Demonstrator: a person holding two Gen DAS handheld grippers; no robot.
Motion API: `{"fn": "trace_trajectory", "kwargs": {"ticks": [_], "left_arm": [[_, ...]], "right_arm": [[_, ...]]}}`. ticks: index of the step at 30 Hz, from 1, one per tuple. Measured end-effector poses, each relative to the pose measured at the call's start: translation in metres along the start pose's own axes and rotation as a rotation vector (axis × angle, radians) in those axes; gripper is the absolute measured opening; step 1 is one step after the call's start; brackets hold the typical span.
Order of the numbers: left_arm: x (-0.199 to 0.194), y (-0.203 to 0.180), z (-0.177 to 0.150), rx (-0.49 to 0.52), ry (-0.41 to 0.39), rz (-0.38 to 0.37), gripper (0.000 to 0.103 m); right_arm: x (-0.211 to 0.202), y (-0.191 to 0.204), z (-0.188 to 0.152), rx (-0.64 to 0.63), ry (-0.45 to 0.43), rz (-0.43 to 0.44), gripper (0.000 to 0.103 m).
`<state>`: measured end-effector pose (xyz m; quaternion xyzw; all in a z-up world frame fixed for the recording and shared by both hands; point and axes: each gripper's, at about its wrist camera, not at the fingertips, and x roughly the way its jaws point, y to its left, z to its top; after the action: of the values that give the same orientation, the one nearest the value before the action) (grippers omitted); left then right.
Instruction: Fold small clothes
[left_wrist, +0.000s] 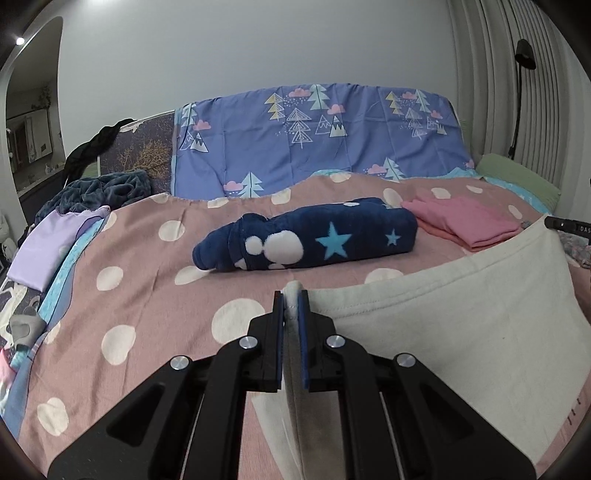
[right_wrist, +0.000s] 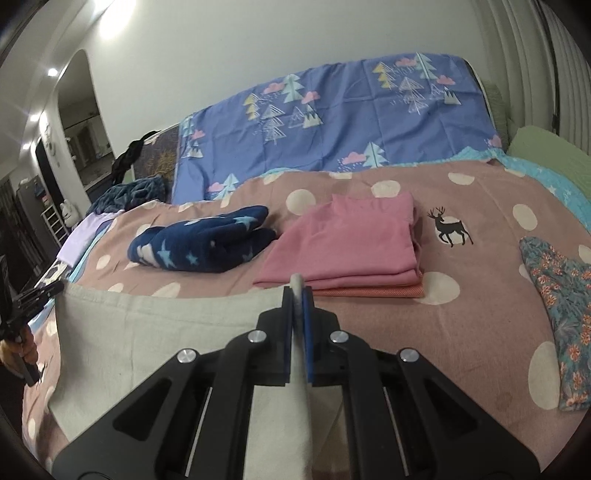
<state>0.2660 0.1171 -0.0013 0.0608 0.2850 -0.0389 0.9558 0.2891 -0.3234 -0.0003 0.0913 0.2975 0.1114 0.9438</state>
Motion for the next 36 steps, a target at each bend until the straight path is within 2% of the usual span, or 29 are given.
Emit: {"fn": "trace_trajectory", "kwargs": {"ticks": [3,7,10,12,15,17,20,22,25,28,31,34,35,36], "left_arm": [[0.035,0.002,-0.003,0.018,0.06,0.031,0.007],[0.081,0.001,-0.025,0.051,0.163,0.067,0.007],[0.102,-0.003,-0.044,0.081,0.23,0.077,0.007],[0.102,-0.003,-0.043,0.089,0.235,0.08,0.008],[0.099,-0.003,-0.043,0.108,0.24,0.094,0.014],[0.09,-0.002,-0.043,0.113,0.232,0.107,0.016],[0.065,0.001,-0.045,0.065,0.217,0.064,0.023],[0.037,-0.004,-0.049,0.059,0.196,0.031,0.033],[-0.01,-0.022,-0.057,0.101,0.154,-0.022,0.037],[-0.05,-0.051,-0.069,0.137,0.133,-0.091,0.043],[-0.074,-0.088,-0.081,0.161,0.139,-0.169,0.043],[-0.091,-0.137,-0.097,0.183,0.159,-0.267,0.046],[-0.094,-0.158,-0.102,0.211,0.165,-0.291,0.049],[-0.097,-0.176,-0.107,0.242,0.167,-0.297,0.057]], "right_arm": [[0.028,-0.01,0.002,0.035,0.036,0.0,0.005],[0.073,-0.016,-0.006,0.023,0.121,-0.025,0.005],[0.101,-0.022,-0.018,0.027,0.194,-0.037,0.005],[0.105,-0.032,-0.022,0.073,0.207,-0.004,0.006],[0.096,-0.046,-0.02,0.15,0.176,0.012,0.022],[0.085,-0.053,-0.021,0.183,0.161,0.014,0.023],[0.059,-0.061,-0.033,0.219,0.158,0.042,0.023],[0.04,-0.06,-0.043,0.222,0.167,0.04,0.024],[-0.002,-0.047,-0.066,0.176,0.168,0.051,0.03],[-0.036,-0.032,-0.088,0.1,0.164,0.069,0.036],[-0.053,-0.023,-0.106,0.057,0.181,0.077,0.037],[-0.057,-0.028,-0.119,0.104,0.182,0.108,0.038],[-0.057,-0.034,-0.124,0.143,0.173,0.121,0.039],[-0.057,-0.039,-0.128,0.173,0.164,0.13,0.039]]}}
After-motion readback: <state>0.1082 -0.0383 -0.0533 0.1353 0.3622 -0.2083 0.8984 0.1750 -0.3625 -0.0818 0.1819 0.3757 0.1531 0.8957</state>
